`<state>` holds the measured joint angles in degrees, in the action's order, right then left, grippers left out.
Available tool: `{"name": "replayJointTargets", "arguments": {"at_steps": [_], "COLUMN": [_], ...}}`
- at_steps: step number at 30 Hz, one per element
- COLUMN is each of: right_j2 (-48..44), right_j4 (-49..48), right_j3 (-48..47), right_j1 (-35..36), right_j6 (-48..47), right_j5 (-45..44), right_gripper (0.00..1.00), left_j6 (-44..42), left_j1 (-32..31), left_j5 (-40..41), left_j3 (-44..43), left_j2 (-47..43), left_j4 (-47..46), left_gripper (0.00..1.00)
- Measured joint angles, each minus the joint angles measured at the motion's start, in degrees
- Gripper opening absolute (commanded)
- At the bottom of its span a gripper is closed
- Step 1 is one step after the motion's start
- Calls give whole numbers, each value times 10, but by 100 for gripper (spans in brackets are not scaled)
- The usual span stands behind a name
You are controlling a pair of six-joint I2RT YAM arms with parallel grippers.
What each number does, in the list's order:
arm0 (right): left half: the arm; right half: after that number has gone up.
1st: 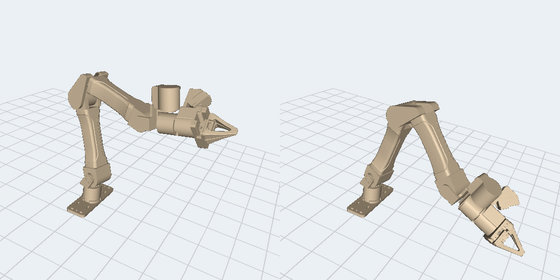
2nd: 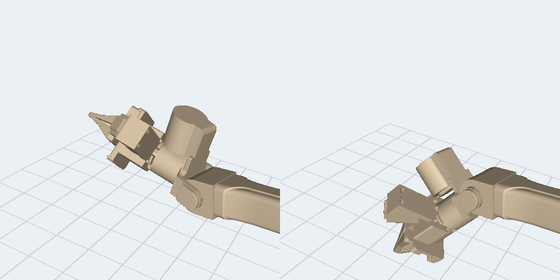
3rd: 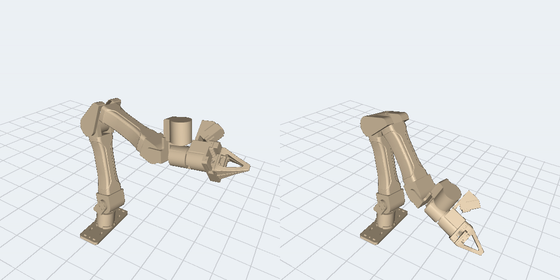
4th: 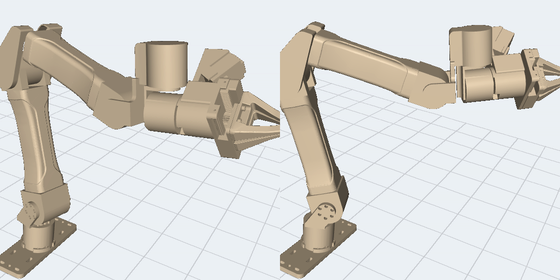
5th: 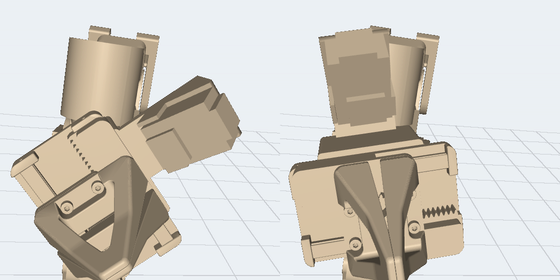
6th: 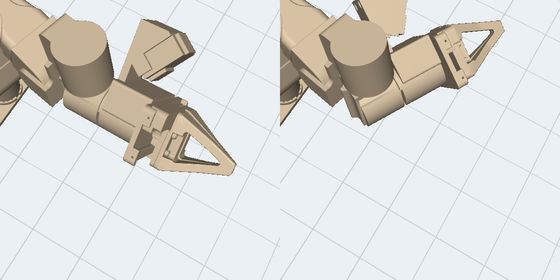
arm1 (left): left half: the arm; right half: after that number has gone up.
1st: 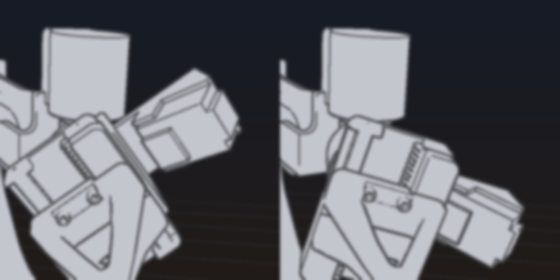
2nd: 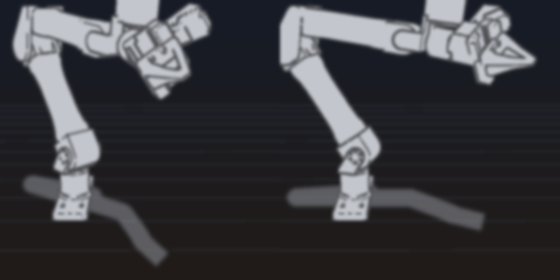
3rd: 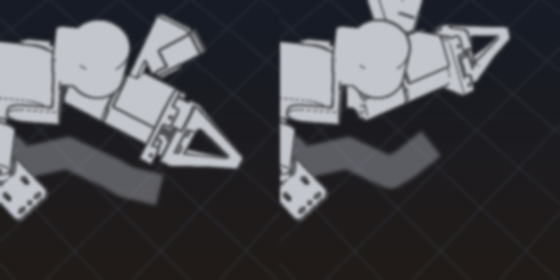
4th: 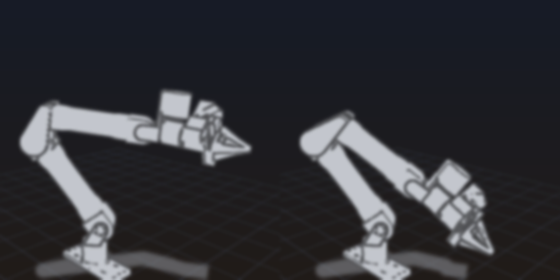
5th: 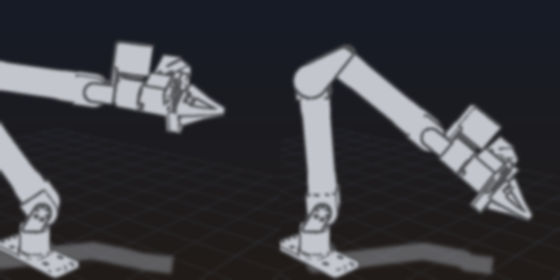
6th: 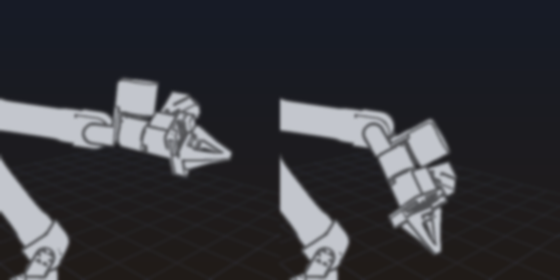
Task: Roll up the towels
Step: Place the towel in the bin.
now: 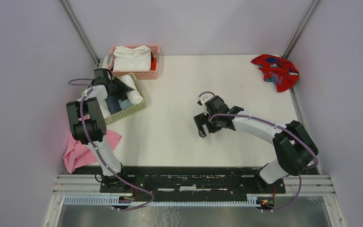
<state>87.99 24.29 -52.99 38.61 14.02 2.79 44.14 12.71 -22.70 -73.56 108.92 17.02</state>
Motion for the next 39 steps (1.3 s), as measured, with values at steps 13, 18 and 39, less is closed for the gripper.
{"name": "replayJointTargets", "arguments": {"at_steps": [13,18,39], "right_j2": [6,10,9], "right_j4": [0,1,2], "right_j3": [0,0,0], "right_j1": [0,0,0], "right_j6": [-2,-3,-4], "right_j5": [4,9,17], "right_gripper": [97,97,97], "left_j6": [-78,-87,-95], "left_j1": [-66,-102,-119], "left_j5": [171,257,312], "left_j3": [-107,-148,-221], "left_j2": [71,99,120], "left_j4": [109,150,252], "left_gripper": [40,46,68]}}
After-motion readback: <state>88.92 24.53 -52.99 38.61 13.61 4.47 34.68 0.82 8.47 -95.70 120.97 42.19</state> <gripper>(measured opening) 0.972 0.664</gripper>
